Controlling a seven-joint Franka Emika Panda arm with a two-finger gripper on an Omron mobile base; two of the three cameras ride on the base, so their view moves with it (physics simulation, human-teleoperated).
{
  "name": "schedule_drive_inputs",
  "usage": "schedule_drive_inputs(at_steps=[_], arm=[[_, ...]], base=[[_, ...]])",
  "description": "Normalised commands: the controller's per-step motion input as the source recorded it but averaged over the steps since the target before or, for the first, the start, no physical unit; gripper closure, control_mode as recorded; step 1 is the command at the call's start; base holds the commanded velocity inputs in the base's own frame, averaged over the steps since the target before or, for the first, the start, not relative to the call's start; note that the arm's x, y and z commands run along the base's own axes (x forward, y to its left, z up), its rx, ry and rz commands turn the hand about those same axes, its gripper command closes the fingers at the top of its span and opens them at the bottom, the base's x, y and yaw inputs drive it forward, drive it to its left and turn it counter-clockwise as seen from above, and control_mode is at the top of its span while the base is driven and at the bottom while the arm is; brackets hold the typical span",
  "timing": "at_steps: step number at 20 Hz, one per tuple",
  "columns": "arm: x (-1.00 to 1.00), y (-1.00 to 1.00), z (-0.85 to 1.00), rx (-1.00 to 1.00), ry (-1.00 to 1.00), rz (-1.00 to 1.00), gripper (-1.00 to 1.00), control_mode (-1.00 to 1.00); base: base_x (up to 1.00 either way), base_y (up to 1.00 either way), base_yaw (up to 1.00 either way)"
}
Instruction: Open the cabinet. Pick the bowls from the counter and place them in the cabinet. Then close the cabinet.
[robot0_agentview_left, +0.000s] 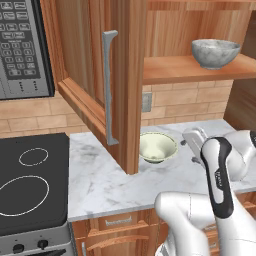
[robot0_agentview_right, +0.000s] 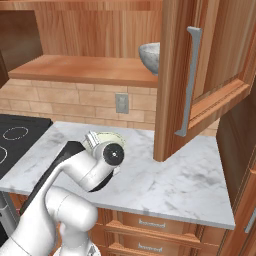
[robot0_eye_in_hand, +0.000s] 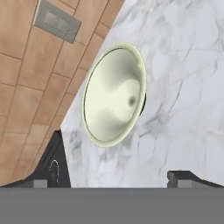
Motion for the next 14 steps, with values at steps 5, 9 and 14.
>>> schedule_drive_inputs(at_steps=[5, 9, 14], arm=[[0.40, 0.00, -0.22, 0.06, 0.01, 0.00, -1.00, -1.00], [0.40, 0.00, -0.47, 0.16, 0.06, 0.00, -1.00, -1.00], [0.36, 0.00, -0.51, 0.18, 0.03, 0.00, -1.00, -1.00]], base=[[0.00, 0.00, 0.00], [0.00, 0.00, 0.00], [0.00, 0.00, 0.00]])
